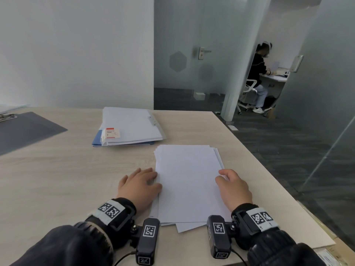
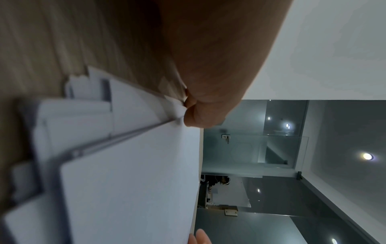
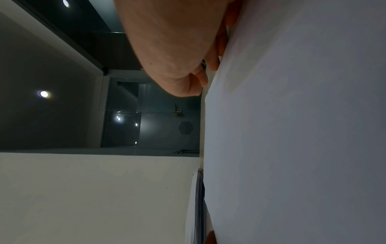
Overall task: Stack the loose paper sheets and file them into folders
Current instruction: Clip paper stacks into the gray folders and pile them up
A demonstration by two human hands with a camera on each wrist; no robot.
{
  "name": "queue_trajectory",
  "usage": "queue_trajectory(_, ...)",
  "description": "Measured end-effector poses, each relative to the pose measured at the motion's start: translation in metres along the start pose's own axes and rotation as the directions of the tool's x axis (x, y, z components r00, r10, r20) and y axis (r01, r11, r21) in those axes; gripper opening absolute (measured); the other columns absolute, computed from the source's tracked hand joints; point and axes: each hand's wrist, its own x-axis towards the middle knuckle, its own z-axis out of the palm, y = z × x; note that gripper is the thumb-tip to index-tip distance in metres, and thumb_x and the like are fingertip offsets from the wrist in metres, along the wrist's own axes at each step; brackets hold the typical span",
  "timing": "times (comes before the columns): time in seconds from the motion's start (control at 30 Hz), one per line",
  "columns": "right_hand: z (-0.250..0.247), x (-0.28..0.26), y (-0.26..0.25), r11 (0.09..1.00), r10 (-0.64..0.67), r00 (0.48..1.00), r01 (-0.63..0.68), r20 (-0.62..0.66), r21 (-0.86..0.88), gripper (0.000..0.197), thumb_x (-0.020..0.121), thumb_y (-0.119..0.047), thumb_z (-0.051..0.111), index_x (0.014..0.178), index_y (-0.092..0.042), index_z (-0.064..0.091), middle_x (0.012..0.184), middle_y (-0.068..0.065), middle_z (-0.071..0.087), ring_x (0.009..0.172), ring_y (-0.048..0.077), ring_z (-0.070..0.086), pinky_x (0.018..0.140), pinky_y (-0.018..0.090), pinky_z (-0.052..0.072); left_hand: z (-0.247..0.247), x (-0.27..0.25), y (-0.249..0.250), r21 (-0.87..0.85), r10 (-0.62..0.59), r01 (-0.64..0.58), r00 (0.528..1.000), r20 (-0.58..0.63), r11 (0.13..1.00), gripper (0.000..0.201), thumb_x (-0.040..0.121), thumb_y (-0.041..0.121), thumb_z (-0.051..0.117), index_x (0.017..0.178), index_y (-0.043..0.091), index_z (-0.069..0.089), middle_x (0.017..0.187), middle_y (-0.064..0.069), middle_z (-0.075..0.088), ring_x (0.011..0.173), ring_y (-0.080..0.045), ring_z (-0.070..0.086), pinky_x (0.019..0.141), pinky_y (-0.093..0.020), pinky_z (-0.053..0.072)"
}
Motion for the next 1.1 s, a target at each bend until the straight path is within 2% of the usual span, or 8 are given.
queue_trajectory(0.23,0.000,0.000,0.001,1.000,-0.003,1.000,0.003,-0.015,0.003,0.030,0.089,-0.039,0.051,0.118,-0.043,0.058,0.126,-0.006,0.060,0.108,0.019,0.055,0.089,0.034,0.039,0.002,0.001,-0.002,0.015,0.005,-0.005,1.000,-0.006,1.000,0.056,0.091,0.049,0.053,0.147,0.042,0.046,0.161,0.025,0.029,0.153,-0.005,0.012,0.125,-0.041,-0.001)
queue_trajectory(0.47,-0.007,0.000,-0.014,0.996,-0.005,0.997,0.012,0.079,-0.086,0.039,0.091,-0.042,0.049,0.130,-0.042,0.051,0.134,-0.011,0.055,0.124,0.021,0.049,0.103,0.042,0.040,0.001,0.003,-0.004,0.038,0.007,-0.008,1.000,0.015,0.999,0.061,0.089,0.053,0.053,0.148,0.045,0.042,0.161,0.026,0.027,0.153,-0.005,0.011,0.124,-0.041,-0.001)
queue_trajectory(0.6,-0.008,0.000,-0.021,0.977,0.009,0.991,0.020,0.132,-0.211,0.033,0.090,-0.046,0.046,0.122,-0.044,0.053,0.116,-0.012,0.054,0.123,0.020,0.048,0.105,0.044,0.039,0.001,0.002,-0.004,0.038,0.010,-0.011,1.000,0.017,0.999,0.062,0.088,0.054,0.052,0.149,0.045,0.041,0.161,0.026,0.027,0.153,-0.006,0.010,0.124,-0.041,-0.001)
queue_trajectory(0.77,-0.008,0.004,-0.027,0.990,-0.003,0.984,0.028,0.176,-0.140,0.037,0.078,-0.054,0.046,0.112,-0.044,0.055,0.117,-0.010,0.059,0.107,0.016,0.058,0.098,0.041,0.047,0.000,0.002,-0.003,0.038,0.015,-0.016,1.000,0.017,0.999,0.064,0.086,0.053,0.053,0.149,0.046,0.042,0.161,0.025,0.027,0.154,-0.007,0.011,0.124,-0.041,0.001)
queue_trajectory(0.83,-0.010,0.004,-0.033,0.999,-0.022,0.983,0.031,0.181,-0.044,0.027,0.087,-0.043,0.052,0.112,-0.035,0.059,0.115,-0.009,0.062,0.096,0.013,0.060,0.087,0.035,0.050,0.000,0.002,-0.004,0.028,0.017,-0.018,1.000,0.022,0.999,0.067,0.085,0.054,0.052,0.150,0.045,0.041,0.162,0.025,0.027,0.154,-0.007,0.011,0.124,-0.042,0.001)
queue_trajectory(0.9,-0.014,0.003,-0.039,0.999,-0.025,0.983,0.020,0.180,0.030,0.022,0.094,-0.032,0.054,0.114,-0.026,0.061,0.109,-0.007,0.063,0.090,0.012,0.059,0.076,0.031,0.046,-0.001,0.002,-0.004,0.024,0.019,-0.019,0.999,0.027,1.000,0.068,0.085,0.053,0.052,0.151,0.043,0.040,0.162,0.025,0.027,0.154,-0.007,0.011,0.124,-0.042,0.001)
queue_trajectory(1.0,-0.017,0.006,-0.043,0.996,-0.013,0.983,-0.002,0.181,0.085,0.018,0.096,-0.028,0.056,0.113,-0.022,0.059,0.105,-0.005,0.062,0.086,0.008,0.055,0.073,0.029,0.043,-0.001,0.001,-0.004,0.013,0.020,-0.020,1.000,0.024,1.000,0.066,0.085,0.053,0.053,0.149,0.043,0.041,0.161,0.025,0.028,0.154,-0.007,0.012,0.125,-0.042,0.000)
queue_trajectory(1.1,-0.015,0.009,-0.043,1.000,-0.004,0.980,-0.001,0.198,0.028,0.024,0.097,-0.029,0.056,0.120,-0.023,0.055,0.097,-0.010,0.057,0.083,0.005,0.053,0.068,0.026,0.040,-0.002,-0.001,-0.003,0.000,0.019,-0.019,1.000,0.017,1.000,0.064,0.084,0.053,0.054,0.147,0.043,0.043,0.160,0.025,0.030,0.153,-0.006,0.012,0.125,-0.042,0.001)
